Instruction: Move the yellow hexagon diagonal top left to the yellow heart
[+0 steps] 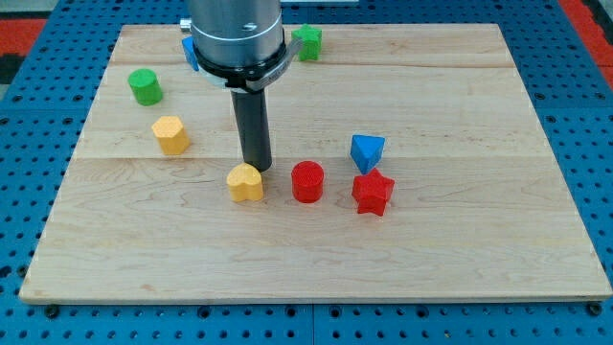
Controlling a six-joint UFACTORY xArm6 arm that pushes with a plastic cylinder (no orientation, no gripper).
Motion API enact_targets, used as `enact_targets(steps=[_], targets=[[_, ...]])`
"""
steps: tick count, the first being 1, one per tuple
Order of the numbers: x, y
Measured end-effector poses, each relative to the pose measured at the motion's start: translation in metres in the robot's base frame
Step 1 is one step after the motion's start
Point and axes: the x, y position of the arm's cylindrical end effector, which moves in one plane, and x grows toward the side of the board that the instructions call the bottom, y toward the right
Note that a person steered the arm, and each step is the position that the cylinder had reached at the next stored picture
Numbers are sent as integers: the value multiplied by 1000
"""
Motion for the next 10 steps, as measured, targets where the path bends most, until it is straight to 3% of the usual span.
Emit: enact_targets(steps=[2,3,4,5,7,10], targets=[[24,-24],[-17,-18],[-22,-4],[-14,33],[48,47],[-54,-84]])
